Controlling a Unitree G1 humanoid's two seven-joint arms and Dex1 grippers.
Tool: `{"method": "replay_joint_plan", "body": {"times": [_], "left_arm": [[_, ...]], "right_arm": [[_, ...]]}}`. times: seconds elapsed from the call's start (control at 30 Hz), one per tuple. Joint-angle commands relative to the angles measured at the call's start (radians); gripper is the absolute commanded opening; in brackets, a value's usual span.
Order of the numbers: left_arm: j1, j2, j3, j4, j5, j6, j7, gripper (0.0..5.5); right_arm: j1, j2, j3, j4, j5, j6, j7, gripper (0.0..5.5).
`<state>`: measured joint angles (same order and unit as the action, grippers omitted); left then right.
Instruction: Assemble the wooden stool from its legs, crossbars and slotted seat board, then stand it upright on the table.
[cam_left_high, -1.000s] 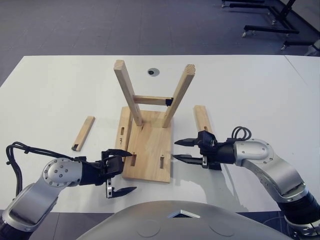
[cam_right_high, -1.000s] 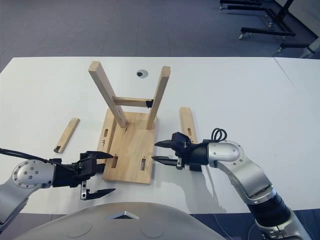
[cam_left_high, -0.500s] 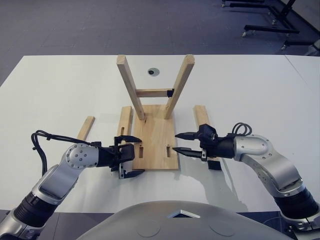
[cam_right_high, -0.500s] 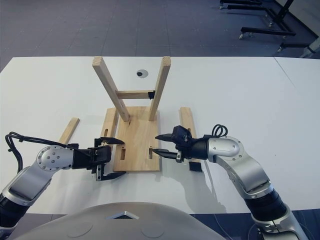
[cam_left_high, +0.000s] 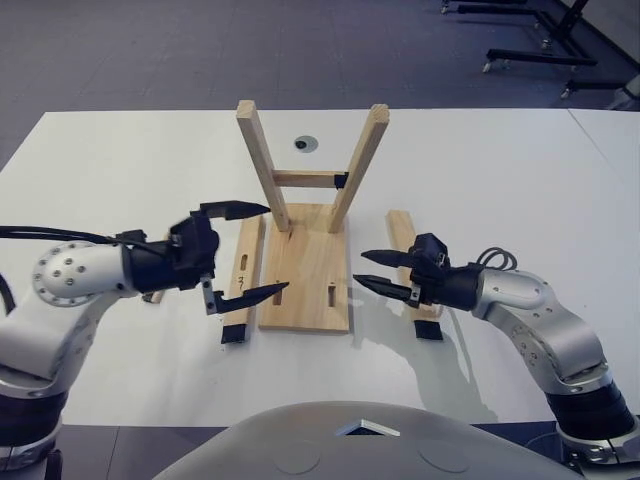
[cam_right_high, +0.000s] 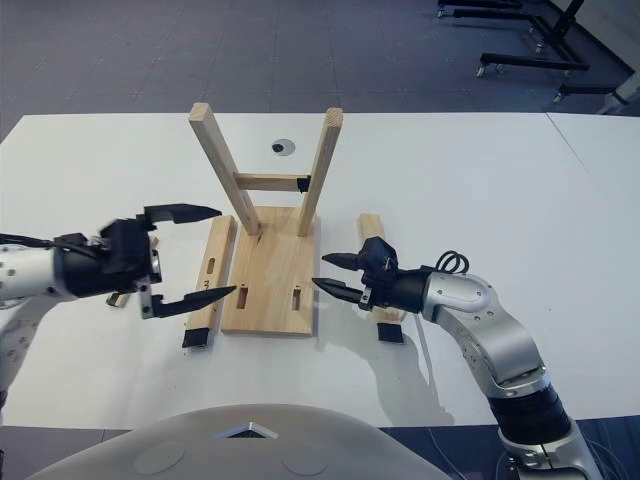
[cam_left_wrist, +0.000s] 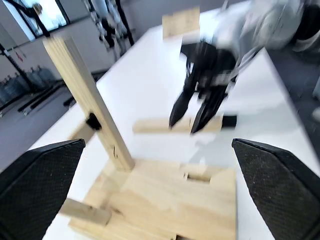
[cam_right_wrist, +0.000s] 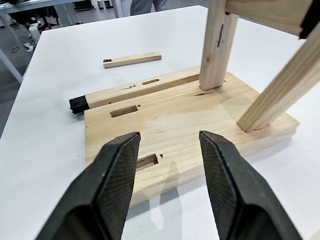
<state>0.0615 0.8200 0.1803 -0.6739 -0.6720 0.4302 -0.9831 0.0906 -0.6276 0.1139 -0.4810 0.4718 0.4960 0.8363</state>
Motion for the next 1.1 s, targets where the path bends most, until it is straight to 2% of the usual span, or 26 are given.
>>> {"method": "replay_joint_plan", "body": {"times": [0.03, 0.13, 0.2, 0.3, 0.37, 0.5, 0.6, 0.7, 0.9, 1.1], "left_arm": [[0.093, 0.036, 0.144, 0.062, 0.089, 0.053, 0.109, 5.40], [0.111, -0.183, 0.131, 0.079, 0.223, 0.097, 0.474, 5.40], [0.160, -0.272, 0.118, 0.059, 0.260, 0.112, 0.588, 5.40], [0.231, -0.334, 0.083, 0.073, 0.354, 0.122, 0.692, 5.40], [0.278, -0.314, 0.061, 0.127, 0.414, 0.122, 0.697, 5.40], [0.287, -0.274, 0.108, 0.257, 0.446, 0.132, 0.665, 5.40], [0.282, -0.258, 0.103, 0.333, 0.451, 0.163, 0.638, 5.40], [0.289, -0.250, 0.075, 0.358, 0.419, 0.203, 0.571, 5.40], [0.328, -0.260, 0.037, 0.386, 0.391, 0.260, 0.511, 5.40], [0.357, -0.266, 0.033, 0.433, 0.390, 0.329, 0.538, 4.50]], "right_arm": [[0.027, 0.018, -0.027, 0.001, -0.005, -0.023, -0.029, 2.17], [0.098, 0.028, -0.045, -0.014, -0.008, -0.040, -0.058, 2.17], [0.135, 0.035, -0.049, -0.027, -0.010, -0.047, -0.074, 2.17], [0.143, 0.041, -0.036, -0.016, -0.020, -0.056, -0.084, 2.17], [0.150, 0.045, -0.032, -0.021, -0.027, -0.058, -0.093, 2.17], [0.192, 0.051, -0.032, -0.036, -0.039, -0.062, -0.108, 2.17], [0.215, 0.064, 0.020, -0.056, -0.058, -0.040, -0.130, 2.17], [0.219, 0.084, 0.060, -0.085, -0.049, -0.018, -0.155, 2.17], [0.207, 0.084, 0.059, -0.110, -0.027, 0.006, -0.160, 2.17], [0.197, 0.090, 0.036, -0.108, -0.009, 0.017, -0.165, 2.22]]}}
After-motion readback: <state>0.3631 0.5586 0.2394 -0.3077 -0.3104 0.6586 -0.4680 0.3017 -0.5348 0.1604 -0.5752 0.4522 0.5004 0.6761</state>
